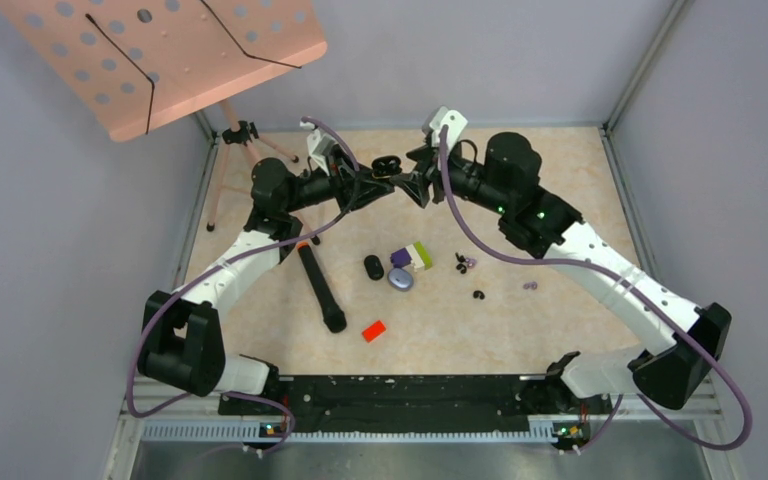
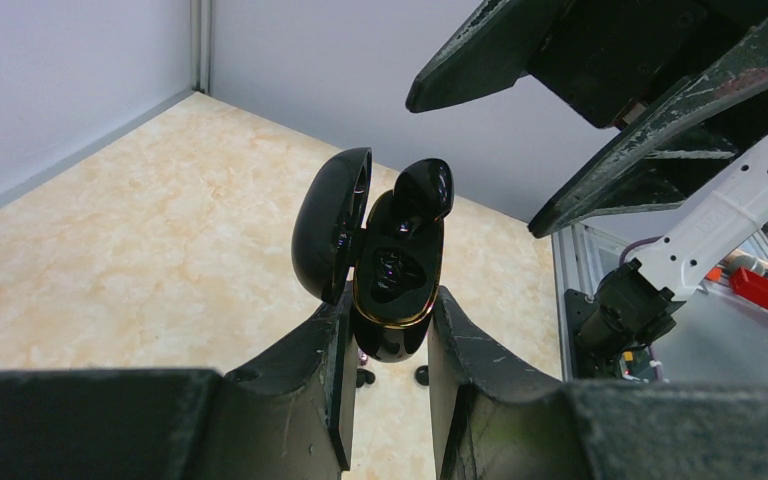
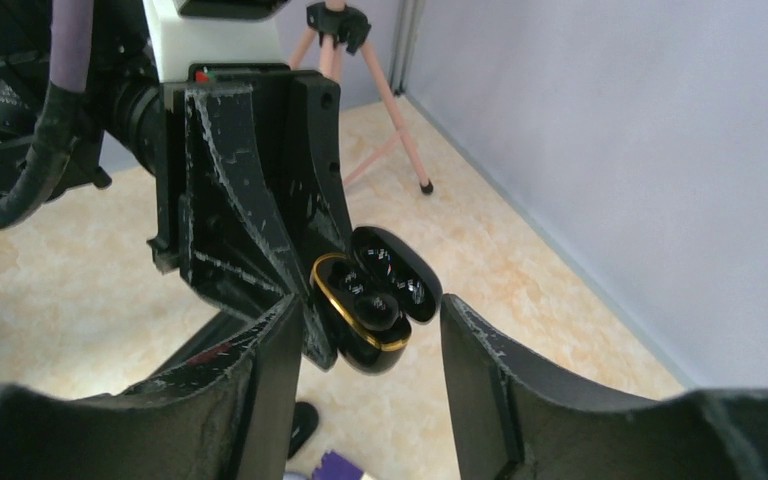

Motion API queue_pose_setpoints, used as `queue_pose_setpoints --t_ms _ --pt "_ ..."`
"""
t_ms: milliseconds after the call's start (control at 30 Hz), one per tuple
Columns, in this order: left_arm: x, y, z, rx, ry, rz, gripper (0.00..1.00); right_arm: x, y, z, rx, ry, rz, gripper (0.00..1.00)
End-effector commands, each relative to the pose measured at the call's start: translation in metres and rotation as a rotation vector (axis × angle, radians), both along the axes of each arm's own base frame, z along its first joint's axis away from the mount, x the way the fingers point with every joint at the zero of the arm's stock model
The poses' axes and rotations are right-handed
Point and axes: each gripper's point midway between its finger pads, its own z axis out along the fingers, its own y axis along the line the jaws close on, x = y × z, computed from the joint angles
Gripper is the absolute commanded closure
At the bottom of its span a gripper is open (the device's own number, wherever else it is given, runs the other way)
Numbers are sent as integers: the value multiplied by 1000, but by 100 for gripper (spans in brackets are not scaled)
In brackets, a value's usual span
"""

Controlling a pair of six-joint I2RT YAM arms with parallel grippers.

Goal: Insert the wireless bluetooth earbuds into the charging case
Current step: Place the earbud in the charging case.

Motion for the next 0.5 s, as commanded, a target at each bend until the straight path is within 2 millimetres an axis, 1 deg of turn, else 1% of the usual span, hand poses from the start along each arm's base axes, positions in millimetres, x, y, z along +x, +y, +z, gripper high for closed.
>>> queue_pose_setpoints --t_ms 0,133,267,467 --pt "-10 2 18 -10 -141 -19 100 -8 -20 28 23 26 -47 44" --pt "-15 1 10 12 -176 -49 100 -4 -21 15 12 144 -10 39" --pt "-19 2 6 29 -207 -64 100 -5 -18 7 8 172 22 37" --pt "-23 2 5 32 -214 -73 100 -2 -15 -1 -2 194 30 38"
